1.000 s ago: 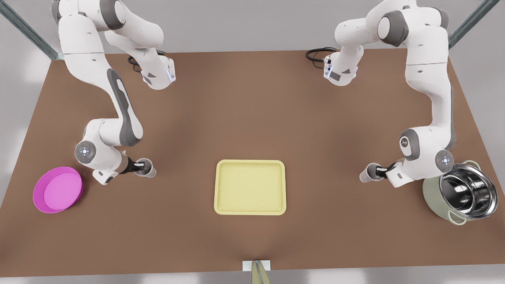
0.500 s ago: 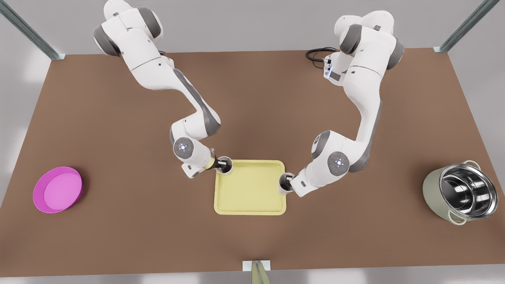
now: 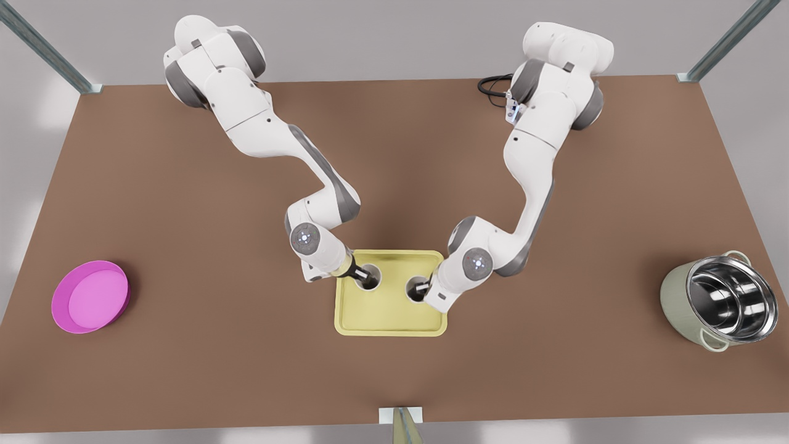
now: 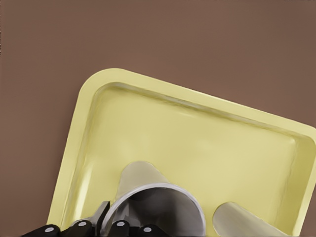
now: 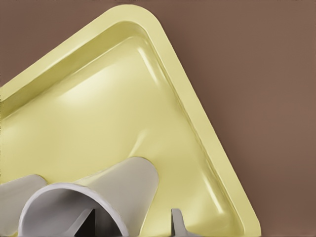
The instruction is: Use both arms to respectively pick up the white IKEA cups from the middle-left and middle-right positions, then place the white IKEA cups onto the middle-middle tray, ensuring that the cups remain upright and do not tip over
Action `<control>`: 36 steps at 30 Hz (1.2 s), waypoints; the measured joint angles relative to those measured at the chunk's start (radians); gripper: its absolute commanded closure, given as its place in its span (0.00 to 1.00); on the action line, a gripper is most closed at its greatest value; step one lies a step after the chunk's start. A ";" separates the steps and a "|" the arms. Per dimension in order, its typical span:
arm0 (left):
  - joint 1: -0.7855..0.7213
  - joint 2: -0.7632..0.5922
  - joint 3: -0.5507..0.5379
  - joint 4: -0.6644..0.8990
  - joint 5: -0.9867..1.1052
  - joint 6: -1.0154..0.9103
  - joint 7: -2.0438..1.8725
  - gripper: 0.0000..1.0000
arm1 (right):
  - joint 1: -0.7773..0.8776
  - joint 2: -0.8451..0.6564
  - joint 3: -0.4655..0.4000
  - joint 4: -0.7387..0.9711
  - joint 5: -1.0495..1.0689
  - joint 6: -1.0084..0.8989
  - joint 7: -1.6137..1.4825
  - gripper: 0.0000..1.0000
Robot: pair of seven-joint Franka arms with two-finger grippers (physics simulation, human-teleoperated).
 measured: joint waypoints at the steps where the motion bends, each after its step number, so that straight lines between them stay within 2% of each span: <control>1: 0.001 0.002 0.000 -0.001 -0.004 0.008 -0.016 0.15 | 0.000 0.000 0.000 0.001 -0.001 0.002 0.015 0.00; 2: 0.001 0.002 0.000 0.000 -0.014 0.018 -0.028 0.00 | 0.000 0.001 -0.001 0.002 -0.002 0.003 0.029 0.00; 9: 0.006 -0.072 -0.001 0.000 -0.011 -0.043 -0.101 0.00 | -0.013 -0.005 -0.004 0.007 -0.005 0.006 0.110 0.00; 13: 0.105 -0.260 -0.003 0.027 0.045 -0.267 -0.134 0.00 | -0.008 -0.030 -0.003 0.016 -0.003 -0.006 0.144 0.00; 17: 0.296 -0.388 0.003 0.145 0.143 -0.577 -0.059 0.00 | 0.005 -0.167 -0.005 0.012 -0.063 -0.094 0.163 0.00; 19: 0.327 -0.587 0.066 -0.090 0.168 -0.640 0.007 0.00 | -0.073 -0.184 -0.043 0.028 -0.137 -0.201 0.114 0.00; 21: 0.345 -0.645 0.092 -0.163 0.173 -0.696 0.076 0.00 | -0.157 -0.147 -0.176 0.103 -0.189 -0.318 0.003 0.00; 23: 0.346 -0.663 0.093 -0.182 0.175 -0.752 0.138 0.00 | -0.211 -0.200 -0.242 0.124 -0.236 -0.418 -0.115 0.00; 25: 0.345 -0.669 0.084 -0.191 0.170 -0.796 0.195 0.00 | -0.230 -0.360 -0.255 0.087 -0.277 -0.500 -0.221 0.00; 29: 0.345 -0.669 0.079 -0.194 0.163 -0.849 0.291 0.00 | -0.314 -0.538 -0.177 0.057 -0.319 -0.639 -0.398 0.00; 36: 0.348 -0.665 0.078 -0.196 0.161 -0.888 0.415 0.00 | -0.355 -0.592 -0.132 0.064 -0.341 -0.793 -0.628 0.00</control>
